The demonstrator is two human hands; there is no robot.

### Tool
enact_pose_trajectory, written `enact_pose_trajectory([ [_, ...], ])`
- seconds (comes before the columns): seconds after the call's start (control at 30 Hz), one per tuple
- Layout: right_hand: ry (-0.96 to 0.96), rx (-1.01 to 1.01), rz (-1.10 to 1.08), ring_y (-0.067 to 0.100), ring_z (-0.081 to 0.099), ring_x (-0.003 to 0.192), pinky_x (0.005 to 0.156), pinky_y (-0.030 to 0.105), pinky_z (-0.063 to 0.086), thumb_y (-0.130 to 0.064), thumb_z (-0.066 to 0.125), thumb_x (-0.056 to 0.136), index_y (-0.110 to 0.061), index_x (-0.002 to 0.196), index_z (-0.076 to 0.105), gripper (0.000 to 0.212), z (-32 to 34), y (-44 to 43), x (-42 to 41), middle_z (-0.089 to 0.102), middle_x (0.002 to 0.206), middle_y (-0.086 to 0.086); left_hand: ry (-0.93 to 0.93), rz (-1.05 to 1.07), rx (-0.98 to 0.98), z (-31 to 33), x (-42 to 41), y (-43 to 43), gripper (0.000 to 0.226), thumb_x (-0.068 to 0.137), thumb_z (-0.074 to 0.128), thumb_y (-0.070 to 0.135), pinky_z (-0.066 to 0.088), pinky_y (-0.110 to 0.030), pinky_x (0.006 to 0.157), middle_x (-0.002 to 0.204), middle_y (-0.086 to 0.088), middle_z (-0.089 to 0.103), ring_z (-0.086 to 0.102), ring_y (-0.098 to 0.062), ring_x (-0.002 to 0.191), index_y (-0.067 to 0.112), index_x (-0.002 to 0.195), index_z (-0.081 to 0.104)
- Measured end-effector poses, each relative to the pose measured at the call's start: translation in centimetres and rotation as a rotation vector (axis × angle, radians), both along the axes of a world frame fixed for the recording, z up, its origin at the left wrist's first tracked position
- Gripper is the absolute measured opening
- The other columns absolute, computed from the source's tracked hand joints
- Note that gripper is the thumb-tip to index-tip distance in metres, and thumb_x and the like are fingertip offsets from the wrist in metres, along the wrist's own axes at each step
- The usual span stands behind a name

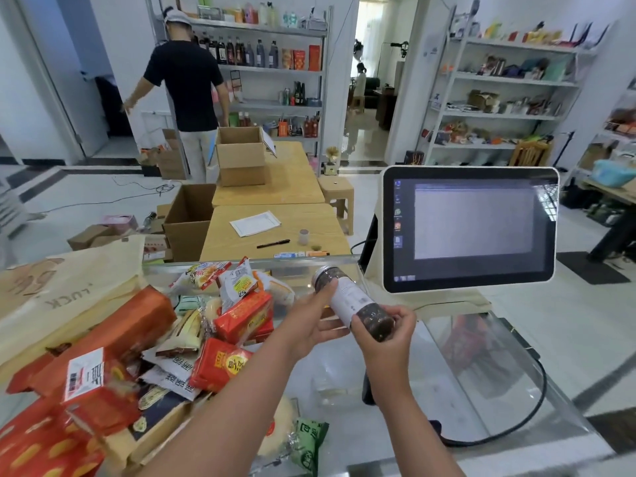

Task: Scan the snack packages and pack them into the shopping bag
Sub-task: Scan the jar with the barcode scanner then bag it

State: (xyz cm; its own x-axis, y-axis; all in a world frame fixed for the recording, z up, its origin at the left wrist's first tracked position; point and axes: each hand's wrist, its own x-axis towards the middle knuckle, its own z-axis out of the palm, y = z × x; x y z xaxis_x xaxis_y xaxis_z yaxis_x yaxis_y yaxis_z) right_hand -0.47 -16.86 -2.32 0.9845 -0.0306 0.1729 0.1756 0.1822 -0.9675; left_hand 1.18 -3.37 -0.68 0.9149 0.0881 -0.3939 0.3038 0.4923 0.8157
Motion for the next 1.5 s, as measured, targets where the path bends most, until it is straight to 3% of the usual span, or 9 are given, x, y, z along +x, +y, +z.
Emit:
enact_pose_trajectory([
  [0.1, -0.064, -0.074, 0.026, -0.002, 0.059, 0.083, 0.067, 0.018, 0.051, 0.007, 0.075, 0.074, -0.012, 0.105, 0.044, 0.048, -0.4, 0.0, -0.3, 0.052, 0.105, 0.002, -0.034, 0.04, -0.008, -0.5, 0.2, -0.6, 0.039, 0.086, 0.07, 0.031, 0.058, -0.037, 0.068, 0.104, -0.012, 0.071, 0.07, -0.026, 0.088, 0.011, 0.118, 0.058],
  [0.27, -0.048, -0.217, 0.035, 0.016, 0.06, 0.094, 0.076, 0.029, 0.055, -0.006, 0.077, 0.075, -0.022, 0.102, 0.05, 0.041, -1.2, -0.9, -0.1, 0.054, 0.106, 0.002, -0.02, 0.1, 0.034, -1.2, 0.8, -1.2, 0.04, 0.083, 0.073, 0.025, 0.055, -0.036, 0.068, 0.102, -0.009, 0.071, 0.069, -0.023, 0.087, 0.012, 0.118, 0.058],
  [0.43, 0.093, -0.473, 0.111, 0.012, 0.056, 0.104, 0.076, 0.013, 0.043, -0.007, 0.058, 0.089, -0.022, 0.107, 0.055, 0.024, -2.5, -4.0, 0.1, 0.058, 0.106, -0.008, 0.014, 0.176, 0.142, -3.4, 1.1, -1.6, 0.025, 0.087, 0.069, 0.019, 0.052, -0.033, 0.071, 0.111, -0.01, 0.068, 0.066, -0.022, 0.094, 0.015, 0.11, 0.059],
  [0.63, 0.244, -0.985, 0.216, 0.022, 0.043, 0.12, 0.1, 0.036, 0.041, -0.016, 0.062, 0.077, -0.02, 0.14, 0.036, 0.068, -5.4, -7.0, 0.3, 0.043, 0.121, 0.003, 0.061, 0.281, 0.153, -6.0, 1.5, -2.1, 0.046, 0.087, 0.069, 0.017, 0.05, -0.028, 0.06, 0.119, -0.007, 0.064, 0.065, -0.015, 0.086, 0.015, 0.129, 0.049],
  [0.83, 0.162, -1.25, 0.297, 0.025, 0.046, 0.117, 0.09, 0.033, 0.046, -0.024, 0.072, 0.08, -0.024, 0.151, -0.002, 0.103, -7.2, -7.0, -0.7, 0.036, 0.131, 0.005, 0.128, 0.262, 0.168, -7.4, 1.8, -3.3, 0.048, 0.091, 0.064, 0.017, 0.045, -0.029, 0.059, 0.125, -0.006, 0.058, 0.061, -0.015, 0.085, 0.017, 0.134, 0.041],
  [1.03, 0.111, -1.136, 0.231, 0.024, 0.057, 0.093, 0.074, 0.033, 0.05, -0.01, 0.059, 0.084, -0.032, 0.152, -0.004, 0.095, -7.6, -7.3, -0.5, 0.04, 0.125, 0.003, 0.114, 0.268, 0.214, -7.8, 1.9, -3.9, 0.066, 0.084, 0.07, 0.005, 0.05, -0.031, 0.065, 0.121, -0.006, 0.058, 0.062, -0.019, 0.095, 0.017, 0.139, 0.035],
  [1.27, 0.118, -0.752, 0.222, 0.009, 0.058, 0.101, 0.075, 0.02, 0.048, -0.016, 0.071, 0.071, -0.044, 0.129, 0.039, 0.072, -4.3, -9.7, 0.7, 0.057, 0.116, -0.009, 0.067, 0.285, 0.326, -8.1, 1.8, -4.0, 0.075, 0.084, 0.071, 0.006, 0.053, -0.042, 0.088, 0.131, -0.01, 0.054, 0.059, -0.025, 0.11, 0.019, 0.143, 0.027],
  [1.4, 0.158, -0.562, 0.265, 0.003, 0.061, 0.095, 0.075, 0.019, 0.052, -0.006, 0.073, 0.072, -0.042, 0.123, 0.048, 0.068, -2.6, -10.7, 0.8, 0.061, 0.111, -0.014, 0.054, 0.298, 0.438, -7.8, 2.0, -4.7, 0.072, 0.085, 0.07, 0.007, 0.05, -0.045, 0.096, 0.135, -0.009, 0.052, 0.057, -0.022, 0.109, 0.02, 0.143, 0.029],
  [1.5, 0.183, -0.489, 0.283, 0.008, 0.062, 0.087, 0.062, 0.015, 0.048, -0.005, 0.071, 0.074, -0.043, 0.122, 0.049, 0.065, -2.1, -10.8, 0.6, 0.062, 0.109, -0.016, 0.046, 0.298, 0.478, -7.7, 2.1, -5.3, 0.072, 0.085, 0.07, 0.007, 0.049, -0.045, 0.098, 0.136, -0.008, 0.053, 0.057, -0.024, 0.115, 0.023, 0.142, 0.028],
])
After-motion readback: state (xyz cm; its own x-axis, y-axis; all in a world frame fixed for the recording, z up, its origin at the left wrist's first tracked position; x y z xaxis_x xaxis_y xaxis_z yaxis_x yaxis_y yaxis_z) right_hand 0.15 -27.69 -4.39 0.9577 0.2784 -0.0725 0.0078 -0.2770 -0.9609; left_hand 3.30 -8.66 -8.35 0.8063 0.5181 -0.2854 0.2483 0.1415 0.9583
